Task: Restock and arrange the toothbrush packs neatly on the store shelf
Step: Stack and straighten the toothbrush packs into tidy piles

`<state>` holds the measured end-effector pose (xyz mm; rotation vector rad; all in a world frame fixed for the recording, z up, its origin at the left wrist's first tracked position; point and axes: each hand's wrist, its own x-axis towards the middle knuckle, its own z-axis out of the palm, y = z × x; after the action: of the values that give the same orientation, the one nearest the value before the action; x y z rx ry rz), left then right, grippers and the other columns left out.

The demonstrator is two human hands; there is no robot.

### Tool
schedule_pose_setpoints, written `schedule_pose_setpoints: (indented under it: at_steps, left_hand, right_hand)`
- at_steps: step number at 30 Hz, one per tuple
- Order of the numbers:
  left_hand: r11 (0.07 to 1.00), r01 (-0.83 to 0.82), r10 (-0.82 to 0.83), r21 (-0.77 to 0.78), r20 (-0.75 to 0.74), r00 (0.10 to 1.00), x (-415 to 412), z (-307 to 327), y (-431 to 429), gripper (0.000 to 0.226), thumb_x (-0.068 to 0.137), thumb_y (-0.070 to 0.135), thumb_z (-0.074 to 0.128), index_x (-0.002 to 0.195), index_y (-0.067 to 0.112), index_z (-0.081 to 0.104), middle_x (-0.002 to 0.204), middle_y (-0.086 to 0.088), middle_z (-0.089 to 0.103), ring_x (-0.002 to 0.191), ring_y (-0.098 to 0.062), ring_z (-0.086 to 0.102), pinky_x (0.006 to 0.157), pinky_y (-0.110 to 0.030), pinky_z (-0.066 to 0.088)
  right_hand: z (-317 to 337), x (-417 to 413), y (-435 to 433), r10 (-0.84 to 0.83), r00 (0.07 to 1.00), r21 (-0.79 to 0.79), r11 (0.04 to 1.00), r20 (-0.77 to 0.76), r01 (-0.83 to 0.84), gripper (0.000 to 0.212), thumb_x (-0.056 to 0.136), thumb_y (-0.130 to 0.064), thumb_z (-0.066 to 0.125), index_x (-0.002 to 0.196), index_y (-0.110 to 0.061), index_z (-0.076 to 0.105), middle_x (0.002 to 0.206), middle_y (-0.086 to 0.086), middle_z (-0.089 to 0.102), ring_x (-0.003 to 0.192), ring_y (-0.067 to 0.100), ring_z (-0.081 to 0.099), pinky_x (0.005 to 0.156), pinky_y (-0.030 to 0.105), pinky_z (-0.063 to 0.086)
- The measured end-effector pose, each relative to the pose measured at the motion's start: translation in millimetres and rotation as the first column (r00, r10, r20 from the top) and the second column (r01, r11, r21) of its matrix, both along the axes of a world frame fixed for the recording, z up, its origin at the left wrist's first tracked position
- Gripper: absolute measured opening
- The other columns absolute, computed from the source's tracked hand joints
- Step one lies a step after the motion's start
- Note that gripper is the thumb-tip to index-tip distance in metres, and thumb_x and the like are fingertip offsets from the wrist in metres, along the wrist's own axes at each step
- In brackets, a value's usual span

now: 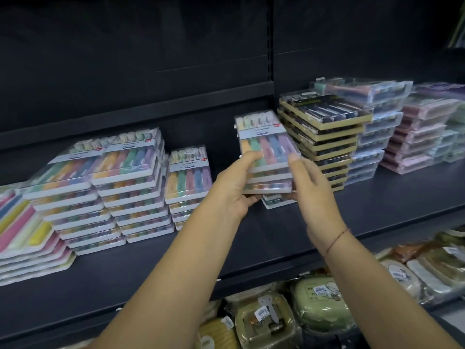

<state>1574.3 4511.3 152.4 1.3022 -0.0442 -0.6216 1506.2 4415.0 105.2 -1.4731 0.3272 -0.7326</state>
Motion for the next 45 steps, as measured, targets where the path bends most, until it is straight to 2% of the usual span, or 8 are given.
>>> schedule_pose_setpoints:
  at_steps: [7, 10, 13, 16, 23, 29, 34, 45]
  left_hand:
    - [0.974, -0.074, -0.022, 0.215, 0.412, 0.911, -0.3, 16.3, 62.6, 0.074, 0.072, 0.058, 0.072, 0.133, 0.018, 0.056, 0.118, 0.004, 0.067, 0.105, -0.013, 0.065, 0.091, -0.032, 0.049]
    - [0.726, -0.542, -0.105, 0.423, 0.848, 0.520, 7.4, 14.4, 109.8, 0.061, 0.092, 0.056, 0.053, 0.139, 0.017, 0.048, 0.144, 0.001, 0.046, 0.131, -0.017, 0.043, 0.105, -0.032, 0.034]
    - [0.474, -0.829, -0.315, 0.298, 0.936, 0.156, 28.8, 5.7, 157.3, 0.057, 0.099, 0.049, 0.046, 0.141, 0.012, 0.047, 0.153, -0.009, 0.037, 0.143, -0.029, 0.027, 0.114, -0.046, 0.020]
    - [0.319, -0.850, -0.475, 0.419, 0.847, 0.239, 53.4, -14.6, 187.5, 0.068, 0.098, 0.061, 0.029, 0.146, 0.015, 0.043, 0.152, -0.010, 0.040, 0.144, -0.033, 0.028, 0.117, -0.057, 0.010]
    - [0.313, -0.885, -0.507, 0.344, 0.849, 0.151, 66.4, -32.7, 191.5, 0.066, 0.092, 0.057, 0.034, 0.140, 0.014, 0.048, 0.140, -0.011, 0.052, 0.130, -0.039, 0.045, 0.115, -0.057, 0.014]
    - [0.319, -0.880, -0.505, 0.353, 0.849, 0.157, 66.9, -32.8, 190.6, 0.066, 0.093, 0.058, 0.034, 0.140, 0.015, 0.046, 0.141, -0.010, 0.050, 0.132, -0.037, 0.043, 0.116, -0.052, 0.007]
    - [0.354, -0.867, -0.489, 0.351, 0.859, 0.148, 67.5, -34.4, 192.0, 0.067, 0.094, 0.058, 0.031, 0.144, 0.015, 0.041, 0.145, -0.010, 0.046, 0.137, -0.035, 0.038, 0.117, -0.049, 0.001]
    - [0.348, -0.866, -0.499, 0.359, 0.853, 0.153, 69.1, -36.5, 192.9, 0.071, 0.093, 0.061, 0.028, 0.146, 0.014, 0.039, 0.148, -0.010, 0.043, 0.141, -0.033, 0.033, 0.118, -0.048, 0.000]
  right_hand:
    - [45.3, 26.9, 27.3, 0.396, 0.913, 0.357, 0.842, 0.099, -0.404, 0.034, 0.098, -0.019, 0.046, 0.129, -0.015, 0.059, 0.115, 0.009, 0.071, 0.097, 0.023, 0.069, 0.077, 0.039, 0.059]
    - [48.2, 50.1, 49.9, 0.452, 0.892, 0.439, 0.798, 0.016, -0.413, 0.035, 0.096, -0.020, 0.050, 0.126, -0.007, 0.062, 0.118, 0.016, 0.068, 0.103, 0.030, 0.066, 0.085, 0.045, 0.057]
    - [55.2, 69.7, 63.1, 0.438, 0.896, 0.406, 0.834, -0.075, -0.374, 0.024, 0.095, -0.021, 0.051, 0.110, -0.010, 0.067, 0.113, 0.015, 0.070, 0.094, 0.029, 0.067, 0.082, 0.049, 0.057]
    - [64.1, 84.8, 69.7, 0.393, 0.900, 0.308, 0.894, -0.188, -0.327, 0.022, 0.092, -0.027, 0.052, 0.099, -0.012, 0.066, 0.101, 0.008, 0.067, 0.084, 0.025, 0.065, 0.085, 0.053, 0.056]
    - [63.2, 112.4, 87.4, 0.284, 0.891, 0.099, 0.959, -0.353, -0.267, 0.071, 0.064, -0.057, 0.051, 0.115, -0.010, 0.064, 0.122, 0.013, 0.063, 0.111, 0.033, 0.060, 0.099, 0.051, 0.049]
    - [45.1, 119.1, 85.9, 0.284, 0.888, 0.064, 0.958, -0.361, -0.280, 0.041, 0.096, -0.047, 0.045, 0.118, -0.013, 0.055, 0.114, -0.002, 0.054, 0.114, 0.021, 0.051, 0.105, 0.038, 0.041]
    - [31.0, 108.9, 79.1, 0.416, 0.882, 0.088, 0.909, -0.221, -0.407, 0.113, 0.059, -0.085, 0.066, 0.151, -0.029, 0.031, 0.150, -0.013, 0.039, 0.138, 0.013, 0.039, 0.116, 0.044, 0.031]
    - [-0.3, 106.8, 78.9, 0.301, 0.942, -0.382, 0.861, -0.148, -0.336, 0.106, 0.068, -0.027, 0.088, 0.152, -0.026, 0.023, 0.131, -0.019, 0.050, 0.119, -0.001, 0.049, 0.091, 0.002, 0.038]
